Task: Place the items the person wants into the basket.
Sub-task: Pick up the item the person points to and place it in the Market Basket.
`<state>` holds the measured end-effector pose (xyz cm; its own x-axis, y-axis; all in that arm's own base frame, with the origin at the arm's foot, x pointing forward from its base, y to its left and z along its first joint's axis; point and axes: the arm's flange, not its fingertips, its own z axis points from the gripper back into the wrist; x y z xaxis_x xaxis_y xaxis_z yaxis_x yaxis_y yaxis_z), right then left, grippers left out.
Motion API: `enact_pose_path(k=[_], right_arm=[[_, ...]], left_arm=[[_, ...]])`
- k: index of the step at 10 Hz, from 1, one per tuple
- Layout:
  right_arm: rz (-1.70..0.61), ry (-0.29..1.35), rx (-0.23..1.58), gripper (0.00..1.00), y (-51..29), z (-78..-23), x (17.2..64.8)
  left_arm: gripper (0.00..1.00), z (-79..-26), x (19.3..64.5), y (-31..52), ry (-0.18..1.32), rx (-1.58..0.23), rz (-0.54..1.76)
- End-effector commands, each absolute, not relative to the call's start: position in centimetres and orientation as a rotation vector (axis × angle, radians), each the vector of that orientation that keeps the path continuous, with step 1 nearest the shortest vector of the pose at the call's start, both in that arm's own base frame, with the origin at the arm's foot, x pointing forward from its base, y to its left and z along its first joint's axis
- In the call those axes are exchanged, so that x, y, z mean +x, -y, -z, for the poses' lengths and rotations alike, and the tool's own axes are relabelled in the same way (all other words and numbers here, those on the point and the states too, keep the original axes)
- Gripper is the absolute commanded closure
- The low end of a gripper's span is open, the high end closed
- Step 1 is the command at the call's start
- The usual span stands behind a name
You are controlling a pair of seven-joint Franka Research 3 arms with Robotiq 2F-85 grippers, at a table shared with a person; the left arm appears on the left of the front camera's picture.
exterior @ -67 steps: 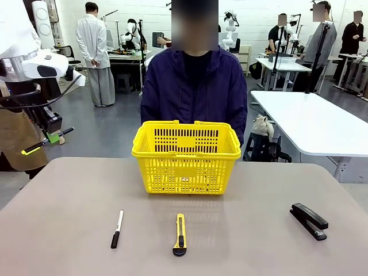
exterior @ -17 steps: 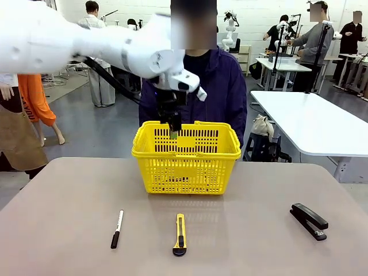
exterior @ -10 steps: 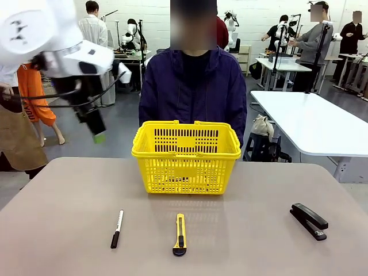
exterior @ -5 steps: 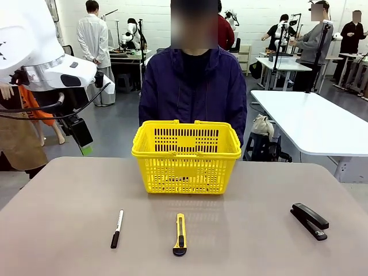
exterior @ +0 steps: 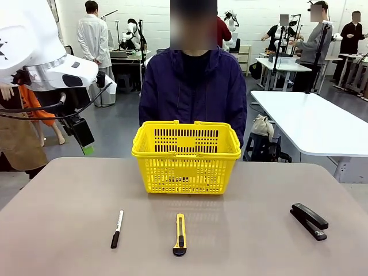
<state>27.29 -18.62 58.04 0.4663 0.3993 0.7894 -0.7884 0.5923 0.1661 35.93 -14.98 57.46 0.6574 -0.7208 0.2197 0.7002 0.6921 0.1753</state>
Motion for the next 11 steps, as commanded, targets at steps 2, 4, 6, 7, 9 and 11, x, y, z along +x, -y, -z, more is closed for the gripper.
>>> enact_pose_path(k=[2, 4, 6, 7, 9, 11], right_arm=[[-0.789, 0.814, 0.592, 0.0, 18.6, -58.2, 27.5], [-0.789, 0.814, 0.592, 0.0, 18.6, -58.2, 27.5], [-0.789, 0.814, 0.592, 0.0, 18.6, -58.2, 27.5], [-0.789, 0.814, 0.592, 0.0, 18.6, -58.2, 27.5], [-0.789, 0.814, 0.592, 0.0, 18.6, -58.2, 27.5], [-0.789, 0.814, 0.592, 0.0, 18.6, -58.2, 27.5]], left_arm=[[0.0, -57.5, 35.9, 15.0, 0.282, 0.077, 0.806], [0.0, -59.0, 32.4, 8.0, 0.349, -0.31, 0.908], [0.0, -61.4, 29.0, -0.1, 0.477, -0.526, 1.02], [0.0, -61.4, 27.7, -3.7, 0.57, -0.524, 1.061], [0.0, -60.5, 27.3, -10.4, 0.714, -0.574, 0.992], [0.0, -58.3, 26.2, -13.1, 0.707, -0.542, 0.93]])
